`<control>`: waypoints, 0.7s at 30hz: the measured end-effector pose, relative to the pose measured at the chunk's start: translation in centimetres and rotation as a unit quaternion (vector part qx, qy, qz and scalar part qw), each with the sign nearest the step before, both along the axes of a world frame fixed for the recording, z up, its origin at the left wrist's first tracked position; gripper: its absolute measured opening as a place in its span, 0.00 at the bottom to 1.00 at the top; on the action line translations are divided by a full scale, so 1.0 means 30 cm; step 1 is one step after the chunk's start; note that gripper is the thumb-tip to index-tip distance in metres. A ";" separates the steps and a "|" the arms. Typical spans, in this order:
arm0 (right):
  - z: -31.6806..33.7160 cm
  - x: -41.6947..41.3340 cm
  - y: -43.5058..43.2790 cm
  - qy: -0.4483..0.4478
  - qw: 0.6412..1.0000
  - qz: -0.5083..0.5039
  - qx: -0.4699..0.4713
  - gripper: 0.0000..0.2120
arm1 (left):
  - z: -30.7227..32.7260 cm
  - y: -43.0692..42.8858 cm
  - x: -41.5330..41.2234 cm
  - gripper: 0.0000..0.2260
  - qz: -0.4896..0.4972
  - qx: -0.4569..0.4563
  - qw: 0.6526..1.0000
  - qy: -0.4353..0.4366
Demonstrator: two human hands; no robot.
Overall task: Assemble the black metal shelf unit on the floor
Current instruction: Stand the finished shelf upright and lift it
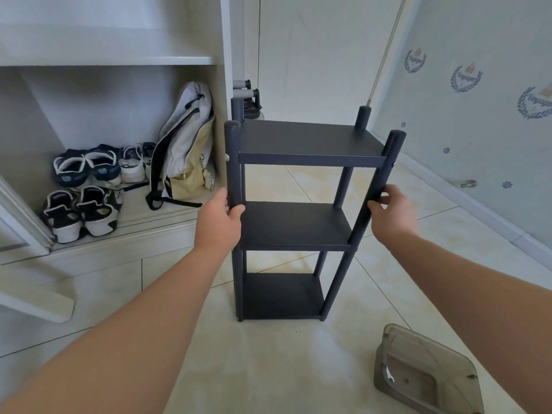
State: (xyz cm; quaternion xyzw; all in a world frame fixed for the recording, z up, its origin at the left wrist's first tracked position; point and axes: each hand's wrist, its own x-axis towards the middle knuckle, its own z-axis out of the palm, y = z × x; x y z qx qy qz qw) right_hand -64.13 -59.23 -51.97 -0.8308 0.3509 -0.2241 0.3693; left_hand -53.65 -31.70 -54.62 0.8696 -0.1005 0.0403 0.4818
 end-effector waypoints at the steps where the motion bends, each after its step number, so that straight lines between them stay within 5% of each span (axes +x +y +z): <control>1: -0.010 -0.005 0.005 -0.006 1.000 -0.008 0.003 0.13 | -0.002 0.004 -0.007 0.11 -0.002 -0.001 1.000 0.000; 13: -0.035 -0.135 0.069 -0.003 1.000 0.014 0.025 0.18 | 0.008 0.052 -0.137 0.12 -0.003 0.010 0.999 0.037; 21: -0.039 -0.290 0.209 0.059 0.993 0.102 -0.013 0.33 | 0.009 0.056 -0.276 0.32 0.011 0.054 0.990 0.128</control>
